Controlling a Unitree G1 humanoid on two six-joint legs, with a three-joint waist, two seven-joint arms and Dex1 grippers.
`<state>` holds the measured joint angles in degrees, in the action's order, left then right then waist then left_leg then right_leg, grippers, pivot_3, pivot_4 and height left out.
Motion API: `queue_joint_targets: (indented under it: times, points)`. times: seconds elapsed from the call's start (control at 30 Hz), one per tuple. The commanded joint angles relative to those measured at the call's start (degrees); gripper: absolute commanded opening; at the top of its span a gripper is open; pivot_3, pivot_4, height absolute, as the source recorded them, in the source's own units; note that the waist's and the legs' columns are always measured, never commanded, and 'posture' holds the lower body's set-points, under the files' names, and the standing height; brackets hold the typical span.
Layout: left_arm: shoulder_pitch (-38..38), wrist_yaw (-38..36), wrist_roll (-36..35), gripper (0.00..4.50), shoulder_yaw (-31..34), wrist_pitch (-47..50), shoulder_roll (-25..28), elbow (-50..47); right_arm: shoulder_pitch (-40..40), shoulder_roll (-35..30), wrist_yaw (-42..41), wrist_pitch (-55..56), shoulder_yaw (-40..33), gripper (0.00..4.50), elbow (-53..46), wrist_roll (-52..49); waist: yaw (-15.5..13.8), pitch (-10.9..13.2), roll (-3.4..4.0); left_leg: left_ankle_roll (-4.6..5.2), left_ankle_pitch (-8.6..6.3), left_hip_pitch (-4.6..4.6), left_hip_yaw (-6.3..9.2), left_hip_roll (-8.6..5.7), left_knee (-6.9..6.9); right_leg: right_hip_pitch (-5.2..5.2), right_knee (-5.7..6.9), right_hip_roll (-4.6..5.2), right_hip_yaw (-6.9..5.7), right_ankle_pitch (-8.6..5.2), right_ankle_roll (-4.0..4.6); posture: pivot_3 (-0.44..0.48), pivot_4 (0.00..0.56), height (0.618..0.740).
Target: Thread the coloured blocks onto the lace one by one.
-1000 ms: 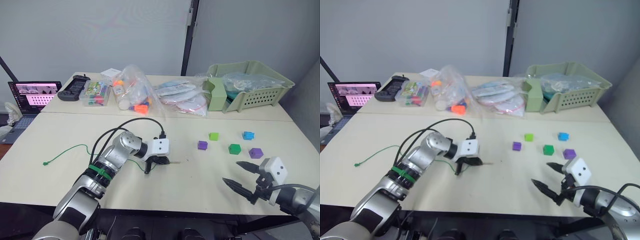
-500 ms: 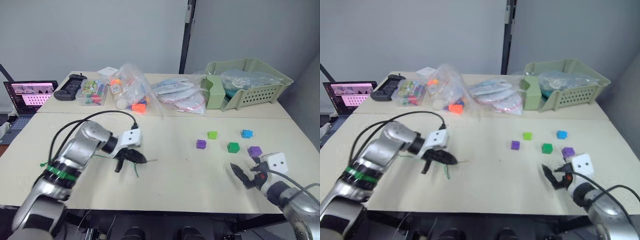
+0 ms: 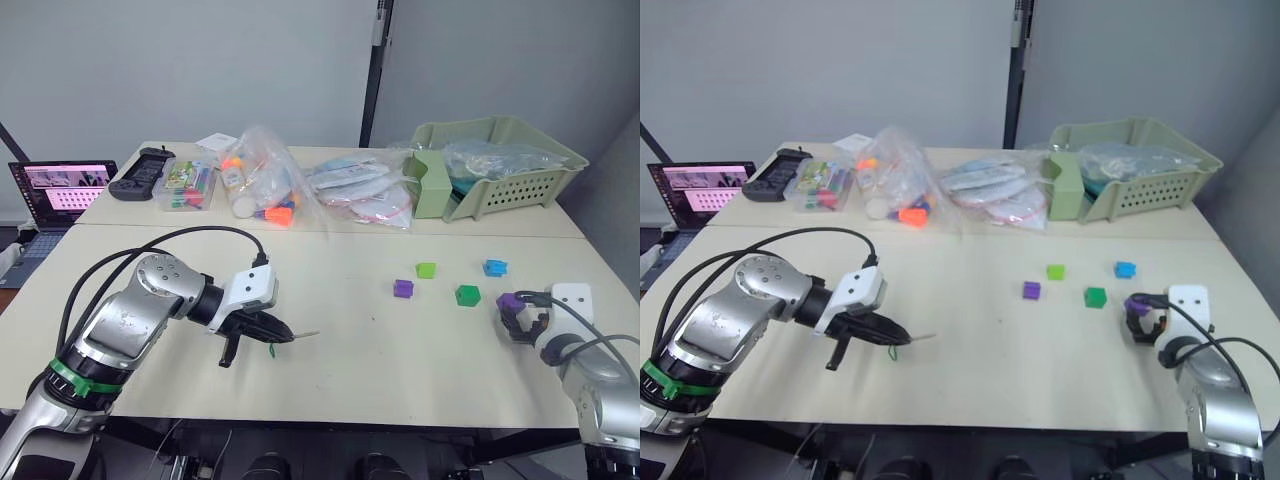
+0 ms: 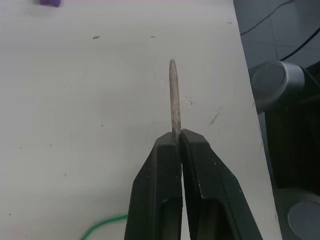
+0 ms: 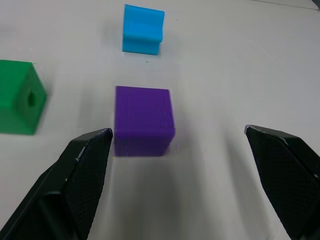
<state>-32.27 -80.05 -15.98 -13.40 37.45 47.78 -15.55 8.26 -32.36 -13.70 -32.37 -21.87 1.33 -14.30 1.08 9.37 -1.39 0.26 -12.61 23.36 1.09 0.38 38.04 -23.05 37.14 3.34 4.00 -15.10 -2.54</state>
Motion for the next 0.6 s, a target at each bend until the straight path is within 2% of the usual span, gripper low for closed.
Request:
queue_joint_targets:
  times: [0.03, 0.13, 0.4, 0.5, 0.6]
  points:
    - [-0.07, 0.86, -1.58, 0.1, 0.95, 0.39, 0.88, -2.43, 2.57, -1.4, -2.26, 3.01, -0.39, 4.5, 3.6, 0.02, 0.07, 0.0, 0.0, 0.0, 0.0, 0.0, 0.0, 0.01, -0.01, 0.0, 0.0, -0.01, 0.0, 0.0, 0.0, 0.0, 0.15, 0.74]
    - [0.41, 1.19, -1.89, 0.1, 0.71, 0.3, 1.09, -3.05, 5.97, -1.9, -4.48, 4.97, 1.39, 4.5, 8.53, 0.66, 0.59, 0.01, 0.01, 0.0, 0.0, -0.01, -0.06, 0.0, -0.03, -0.01, 0.0, 0.0, 0.07, 0.01, 0.01, 0.0, 0.15, 0.74]
    - [0.59, 1.99, -2.85, 0.1, 0.73, 0.8, 2.06, -3.54, 9.16, -1.51, -5.58, 8.4, 2.25, 4.5, 14.33, 1.18, 1.15, 0.01, 0.01, 0.0, 0.0, -0.01, -0.02, 0.0, -0.08, -0.01, -0.02, 0.01, 0.05, 0.01, 0.01, 0.0, 0.15, 0.74]
    - [0.82, 2.37, -3.15, 0.0, 0.66, 0.66, 2.58, -3.52, 8.79, -1.41, -6.3, 8.77, 1.77, 3.66, 14.06, 0.31, 1.14, 0.01, 0.01, 0.0, 0.0, -0.01, -0.02, 0.0, -0.08, -0.01, -0.01, 0.01, 0.04, 0.01, 0.01, 0.0, 0.15, 0.74]
    - [0.84, 2.43, -3.34, 0.0, 0.71, 0.58, 2.87, -3.29, 7.54, -0.72, -6.34, 8.01, 1.27, 2.58, 11.31, -0.69, 1.13, 0.01, 0.01, 0.0, 0.0, -0.01, -0.01, 0.0, -0.08, -0.01, -0.01, 0.01, 0.05, 0.01, 0.01, 0.0, 0.15, 0.74]
